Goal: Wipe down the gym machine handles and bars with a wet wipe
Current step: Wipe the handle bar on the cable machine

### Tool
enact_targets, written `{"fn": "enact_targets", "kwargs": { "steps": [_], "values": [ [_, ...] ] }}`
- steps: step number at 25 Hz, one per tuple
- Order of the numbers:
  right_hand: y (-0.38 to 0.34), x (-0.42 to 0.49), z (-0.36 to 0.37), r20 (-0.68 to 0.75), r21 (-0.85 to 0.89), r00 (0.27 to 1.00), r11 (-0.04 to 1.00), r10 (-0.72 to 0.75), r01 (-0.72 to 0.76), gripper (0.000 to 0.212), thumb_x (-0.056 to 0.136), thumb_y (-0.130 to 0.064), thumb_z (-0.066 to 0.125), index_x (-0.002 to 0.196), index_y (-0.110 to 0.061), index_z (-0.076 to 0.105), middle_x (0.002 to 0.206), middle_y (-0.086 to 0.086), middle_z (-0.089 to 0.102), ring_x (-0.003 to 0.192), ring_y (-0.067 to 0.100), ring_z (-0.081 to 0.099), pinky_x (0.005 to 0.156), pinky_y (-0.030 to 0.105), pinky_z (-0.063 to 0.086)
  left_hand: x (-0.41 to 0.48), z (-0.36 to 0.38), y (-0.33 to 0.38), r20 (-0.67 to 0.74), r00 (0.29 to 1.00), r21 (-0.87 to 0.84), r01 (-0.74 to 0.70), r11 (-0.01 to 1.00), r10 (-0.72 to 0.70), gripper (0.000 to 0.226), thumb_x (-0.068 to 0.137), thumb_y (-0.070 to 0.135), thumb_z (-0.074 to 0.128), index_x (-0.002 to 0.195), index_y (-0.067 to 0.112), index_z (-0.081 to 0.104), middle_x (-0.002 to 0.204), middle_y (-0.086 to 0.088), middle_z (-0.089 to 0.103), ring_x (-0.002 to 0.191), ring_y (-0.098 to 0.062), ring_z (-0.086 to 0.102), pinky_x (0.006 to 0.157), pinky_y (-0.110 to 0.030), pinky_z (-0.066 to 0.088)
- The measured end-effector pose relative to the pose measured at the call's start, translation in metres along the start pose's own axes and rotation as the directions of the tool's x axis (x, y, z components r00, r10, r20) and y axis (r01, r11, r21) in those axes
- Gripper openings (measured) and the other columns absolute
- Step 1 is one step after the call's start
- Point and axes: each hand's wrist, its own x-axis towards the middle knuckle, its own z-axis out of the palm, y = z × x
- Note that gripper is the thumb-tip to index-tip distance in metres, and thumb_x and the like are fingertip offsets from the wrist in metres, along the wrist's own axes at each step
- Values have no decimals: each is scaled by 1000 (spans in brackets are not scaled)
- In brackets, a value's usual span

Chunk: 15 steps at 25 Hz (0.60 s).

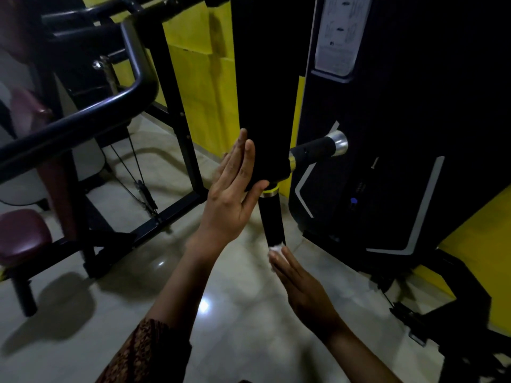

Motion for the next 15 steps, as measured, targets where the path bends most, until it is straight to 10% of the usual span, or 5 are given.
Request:
{"fn": "enact_targets", "kwargs": {
  "steps": [9, 15],
  "values": [
    [-7, 75, -10, -28, 15, 993, 993, -119, 119, 36, 101, -5, 26, 133, 5, 38, 146, 12, 32, 143, 17, 15, 117, 32, 13, -1, 1, -2, -12, 1000, 3, -6, 1000, 6, 65, 100, 27, 40, 147, 31, -4, 154, 18, -7, 143, -9, 8, 116, -28, 14],
    [8, 0, -28, 42, 139, 999, 990, 20, -26, 38, 102, -19, 32, 137, -31, 39, 145, -13, 36, 135, 8, 34, 111, 31, 32, 1, -3, 1, 3, 1000, 43, 8, 999, -8, 68, 98, 29, 41, 146, 32, -6, 153, 20, -10, 143, -8, 5, 117, -32, 12]
  ]
}}
